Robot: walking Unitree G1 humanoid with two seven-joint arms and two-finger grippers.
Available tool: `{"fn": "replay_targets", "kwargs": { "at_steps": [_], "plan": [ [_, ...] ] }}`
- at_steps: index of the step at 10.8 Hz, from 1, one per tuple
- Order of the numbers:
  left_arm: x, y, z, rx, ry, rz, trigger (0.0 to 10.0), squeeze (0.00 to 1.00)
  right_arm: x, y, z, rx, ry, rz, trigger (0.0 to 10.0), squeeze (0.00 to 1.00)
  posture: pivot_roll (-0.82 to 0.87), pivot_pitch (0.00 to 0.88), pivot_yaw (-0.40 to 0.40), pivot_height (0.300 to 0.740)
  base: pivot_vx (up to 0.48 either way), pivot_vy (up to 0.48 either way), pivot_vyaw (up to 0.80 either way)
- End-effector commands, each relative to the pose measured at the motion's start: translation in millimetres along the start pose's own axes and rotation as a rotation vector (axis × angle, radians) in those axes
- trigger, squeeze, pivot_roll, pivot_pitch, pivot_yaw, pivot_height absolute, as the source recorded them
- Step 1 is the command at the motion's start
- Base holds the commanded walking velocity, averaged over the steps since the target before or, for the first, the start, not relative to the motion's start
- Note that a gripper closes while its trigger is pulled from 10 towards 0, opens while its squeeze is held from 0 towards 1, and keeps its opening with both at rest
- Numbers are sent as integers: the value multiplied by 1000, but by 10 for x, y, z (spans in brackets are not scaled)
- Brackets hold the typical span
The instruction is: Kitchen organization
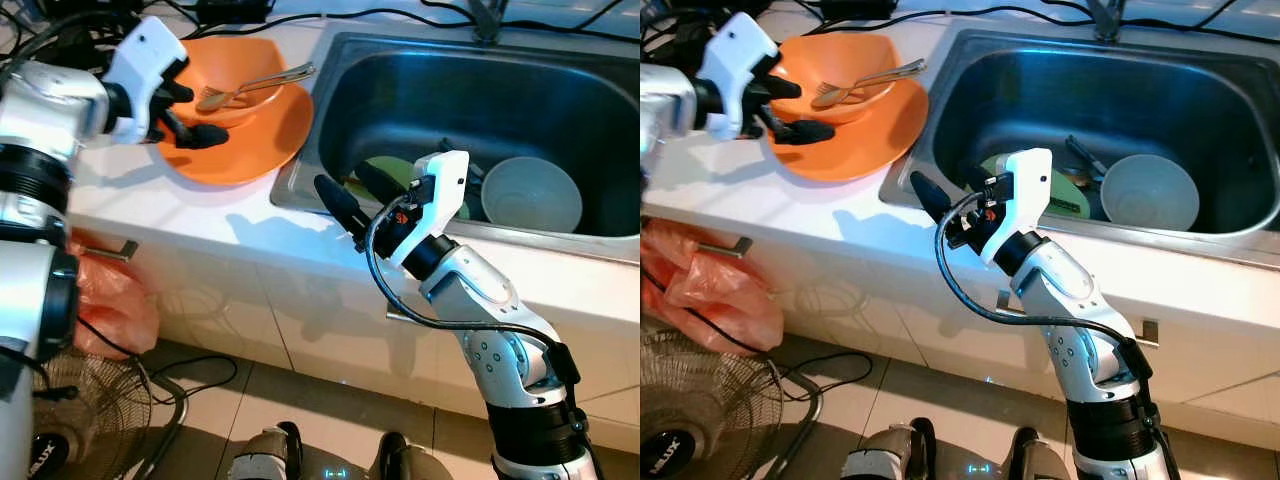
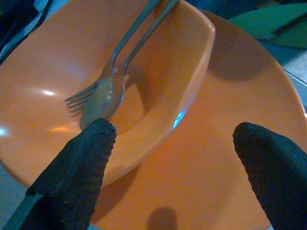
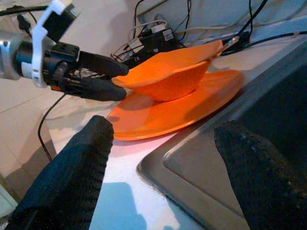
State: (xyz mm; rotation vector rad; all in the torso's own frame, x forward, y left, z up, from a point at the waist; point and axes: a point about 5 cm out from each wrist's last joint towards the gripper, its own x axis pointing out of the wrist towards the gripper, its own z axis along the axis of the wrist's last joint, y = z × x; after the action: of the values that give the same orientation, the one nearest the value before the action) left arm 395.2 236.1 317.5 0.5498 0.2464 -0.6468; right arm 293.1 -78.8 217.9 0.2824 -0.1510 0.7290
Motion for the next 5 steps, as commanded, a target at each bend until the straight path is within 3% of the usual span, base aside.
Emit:
{"fn": "replay_targets", "kwargs": {
  "at_steps": [1, 5],
  "plan": [
    [-79, 27, 111, 33, -15, -46, 10000, 0, 10, 21, 20, 0, -8, 15, 10000, 0, 146, 177, 98, 740, 0, 0, 0],
    [-85, 11, 84, 80, 25, -86, 10000, 0, 30, 22, 13, 1, -12, 16, 10000, 0, 151, 175, 99, 740, 0, 0, 0]
  ]
}}
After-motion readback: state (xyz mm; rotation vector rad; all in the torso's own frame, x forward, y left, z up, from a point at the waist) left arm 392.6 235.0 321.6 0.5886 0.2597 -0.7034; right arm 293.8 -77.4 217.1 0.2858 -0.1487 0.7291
